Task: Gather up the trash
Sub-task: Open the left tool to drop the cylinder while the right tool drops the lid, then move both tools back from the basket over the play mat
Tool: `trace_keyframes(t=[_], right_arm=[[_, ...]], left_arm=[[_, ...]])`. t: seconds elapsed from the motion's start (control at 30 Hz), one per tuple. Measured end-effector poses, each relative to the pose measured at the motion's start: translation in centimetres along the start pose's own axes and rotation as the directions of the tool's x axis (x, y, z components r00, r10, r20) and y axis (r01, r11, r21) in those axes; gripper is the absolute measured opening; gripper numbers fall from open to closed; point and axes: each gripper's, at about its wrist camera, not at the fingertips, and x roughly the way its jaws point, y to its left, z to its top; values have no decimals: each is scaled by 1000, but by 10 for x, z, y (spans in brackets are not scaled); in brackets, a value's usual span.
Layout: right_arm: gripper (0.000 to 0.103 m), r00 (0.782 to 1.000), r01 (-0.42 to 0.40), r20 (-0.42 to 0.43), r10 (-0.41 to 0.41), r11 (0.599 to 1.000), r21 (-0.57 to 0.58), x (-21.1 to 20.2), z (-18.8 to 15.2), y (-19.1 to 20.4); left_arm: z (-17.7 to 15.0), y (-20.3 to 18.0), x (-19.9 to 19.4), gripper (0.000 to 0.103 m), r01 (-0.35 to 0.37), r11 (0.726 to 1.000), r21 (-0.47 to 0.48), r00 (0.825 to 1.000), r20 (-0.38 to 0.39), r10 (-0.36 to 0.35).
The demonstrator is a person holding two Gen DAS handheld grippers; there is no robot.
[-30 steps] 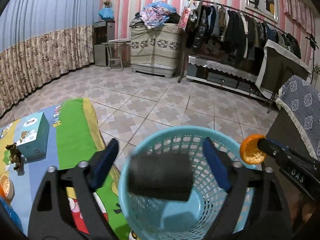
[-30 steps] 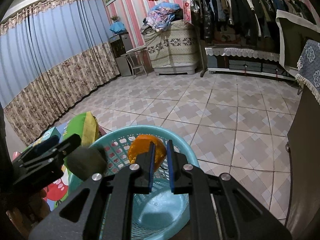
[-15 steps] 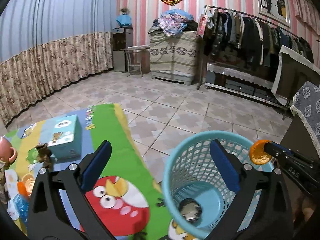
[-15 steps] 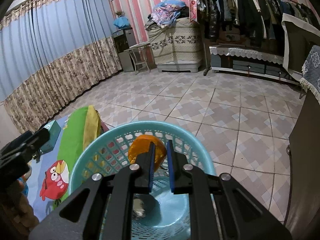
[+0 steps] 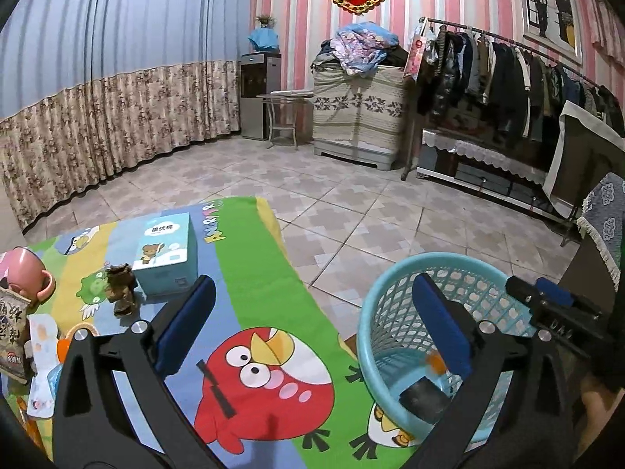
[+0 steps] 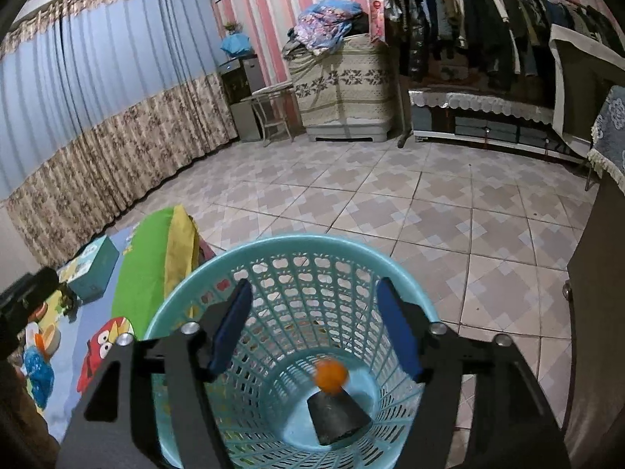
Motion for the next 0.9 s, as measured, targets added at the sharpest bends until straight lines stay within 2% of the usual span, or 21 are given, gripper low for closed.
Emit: trace_keyframes(t=[0.1,0.2,0.53,0.9], right_arm=[[85,1000,15,10,-15,1000,4,-3,1,1],[88,999,27,18,-27,1000,-9,-4,2,4],[90,1000,16,27,-15,999,-27,-8,5,9],[90,999,-11,36,14,997,-73,-14,1,28]], left_arm=[[-3,5,-2,97,-4,1000,-9,1000,-5,4],[-5,7,-4,97,-7,1000,-14,1000,-1,7],[-7,17,-14,97,-31,999,-21,999,7,32],[-13,59,-45,97,-98,993,-61,995,13,99]])
